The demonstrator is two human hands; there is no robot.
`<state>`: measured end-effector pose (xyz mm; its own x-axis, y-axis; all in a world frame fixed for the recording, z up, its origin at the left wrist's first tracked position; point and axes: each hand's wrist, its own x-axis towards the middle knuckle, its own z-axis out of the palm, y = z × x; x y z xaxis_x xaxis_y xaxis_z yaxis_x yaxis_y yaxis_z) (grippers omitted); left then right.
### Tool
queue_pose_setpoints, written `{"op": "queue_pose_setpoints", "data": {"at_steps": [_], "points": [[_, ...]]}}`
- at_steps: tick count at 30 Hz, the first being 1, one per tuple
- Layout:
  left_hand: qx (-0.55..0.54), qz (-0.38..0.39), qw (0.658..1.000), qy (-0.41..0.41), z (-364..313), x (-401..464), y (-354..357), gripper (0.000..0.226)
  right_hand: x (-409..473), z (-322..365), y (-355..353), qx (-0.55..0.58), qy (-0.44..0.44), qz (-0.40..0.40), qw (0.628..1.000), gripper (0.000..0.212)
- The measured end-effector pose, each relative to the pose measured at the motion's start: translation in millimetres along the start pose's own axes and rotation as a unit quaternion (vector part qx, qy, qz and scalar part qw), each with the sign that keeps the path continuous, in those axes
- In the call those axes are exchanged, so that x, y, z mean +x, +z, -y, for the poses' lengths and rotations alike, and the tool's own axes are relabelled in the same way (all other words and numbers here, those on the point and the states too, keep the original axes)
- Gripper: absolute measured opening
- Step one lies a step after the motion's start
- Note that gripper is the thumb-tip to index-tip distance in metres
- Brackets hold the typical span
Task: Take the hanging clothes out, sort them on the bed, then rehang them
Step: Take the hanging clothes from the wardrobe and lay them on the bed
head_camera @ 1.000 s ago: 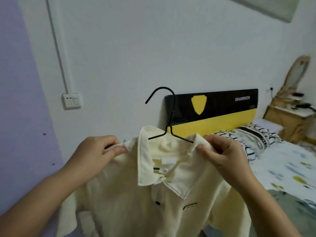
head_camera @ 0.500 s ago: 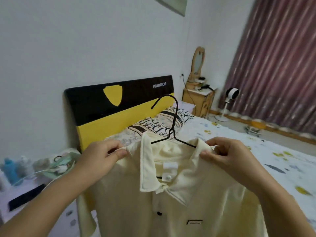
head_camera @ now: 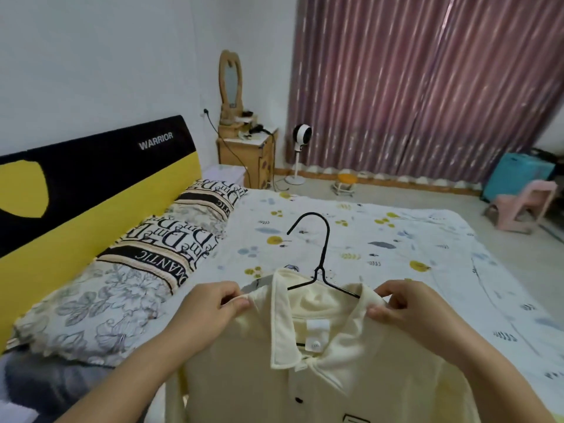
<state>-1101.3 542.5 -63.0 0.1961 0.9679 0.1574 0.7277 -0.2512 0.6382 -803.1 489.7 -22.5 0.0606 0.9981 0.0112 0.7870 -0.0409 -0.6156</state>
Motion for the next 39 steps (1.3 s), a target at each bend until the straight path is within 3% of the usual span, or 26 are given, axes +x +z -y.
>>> {"op": "queue_pose_setpoints", "data": {"at_steps": [7,20,27,31,35,39], "points": [[-0.015,0.075,0.997,0.008,39.6,102.0,38.9,0.024,72.6,-19.3,29.2,-0.005,0.081,-0.019,0.997,0.01],[0.07,0.076,0.994,-0.022,79.1,268.1,118.6,0.027,253.7,-96.3,83.3,-0.024,0.113,-0.068,0.991,0.019],[0.136,0.108,0.977,-0.12,138.6,361.8,203.8,0.036,377.7,-163.8,126.8,-0.03,0.126,0.009,0.991,0.019],[0.178,0.115,0.967,-0.144,168.0,397.3,250.1,0.025,431.9,-204.8,170.8,-0.054,0.14,0.049,0.987,0.021],[0.253,0.112,0.948,-0.156,183.5,412.0,281.7,0.027,451.0,-235.4,208.6,-0.161,0.149,0.119,0.968,0.038],[0.265,0.171,0.935,-0.165,189.6,404.7,294.8,0.029,441.4,-251.3,224.3,-0.181,0.149,0.162,0.958,0.035]]}}
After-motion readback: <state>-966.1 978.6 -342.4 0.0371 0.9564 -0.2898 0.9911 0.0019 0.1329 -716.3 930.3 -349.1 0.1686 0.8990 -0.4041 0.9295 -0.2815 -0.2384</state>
